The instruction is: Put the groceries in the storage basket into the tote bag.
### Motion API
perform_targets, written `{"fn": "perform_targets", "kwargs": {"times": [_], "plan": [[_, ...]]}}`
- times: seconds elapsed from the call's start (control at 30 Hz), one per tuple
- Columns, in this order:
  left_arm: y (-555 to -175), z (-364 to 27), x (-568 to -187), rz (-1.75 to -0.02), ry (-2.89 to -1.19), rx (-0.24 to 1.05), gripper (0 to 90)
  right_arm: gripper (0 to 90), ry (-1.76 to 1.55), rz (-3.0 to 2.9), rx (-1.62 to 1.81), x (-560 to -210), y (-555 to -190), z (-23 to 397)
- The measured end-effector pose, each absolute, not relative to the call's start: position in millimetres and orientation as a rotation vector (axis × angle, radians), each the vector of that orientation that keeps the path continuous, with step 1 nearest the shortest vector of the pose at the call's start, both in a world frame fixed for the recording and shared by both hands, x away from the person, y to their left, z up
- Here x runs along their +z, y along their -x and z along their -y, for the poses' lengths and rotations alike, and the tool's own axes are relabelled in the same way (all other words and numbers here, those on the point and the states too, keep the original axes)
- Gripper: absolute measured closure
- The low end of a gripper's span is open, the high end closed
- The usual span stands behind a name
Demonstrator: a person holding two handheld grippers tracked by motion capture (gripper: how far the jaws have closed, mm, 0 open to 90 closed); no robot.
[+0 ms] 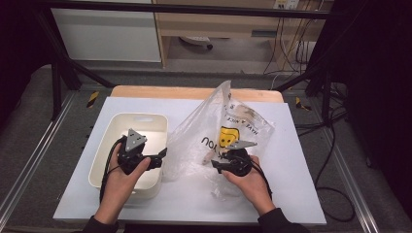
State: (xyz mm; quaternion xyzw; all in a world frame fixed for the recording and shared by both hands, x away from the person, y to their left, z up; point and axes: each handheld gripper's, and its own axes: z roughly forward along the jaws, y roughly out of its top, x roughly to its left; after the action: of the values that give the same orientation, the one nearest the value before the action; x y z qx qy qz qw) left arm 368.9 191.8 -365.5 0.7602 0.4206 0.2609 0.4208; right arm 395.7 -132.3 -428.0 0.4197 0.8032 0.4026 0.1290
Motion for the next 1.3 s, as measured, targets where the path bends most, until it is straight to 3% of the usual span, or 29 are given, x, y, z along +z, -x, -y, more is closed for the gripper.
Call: {"fn": "perform_targets", "kwargs": {"times": [0.2, 0.4, 1.3], "plan": [[-370, -191, -367, -1.054, -1.901, 0.656, 14.1, 20.6, -1.175, -2.267, 1.198, -419, -388, 136], [-370, -191, -367, -1.055, -1.901, 0.653, 14.0, 8.4, -1.182, -2.200, 1.201, -411, -380, 145], [-371, -208, -365, -1.130, -1.832, 0.594, 10.4, 5.7, -1.326, -2.137, 1.097, -422, -362, 201]]}}
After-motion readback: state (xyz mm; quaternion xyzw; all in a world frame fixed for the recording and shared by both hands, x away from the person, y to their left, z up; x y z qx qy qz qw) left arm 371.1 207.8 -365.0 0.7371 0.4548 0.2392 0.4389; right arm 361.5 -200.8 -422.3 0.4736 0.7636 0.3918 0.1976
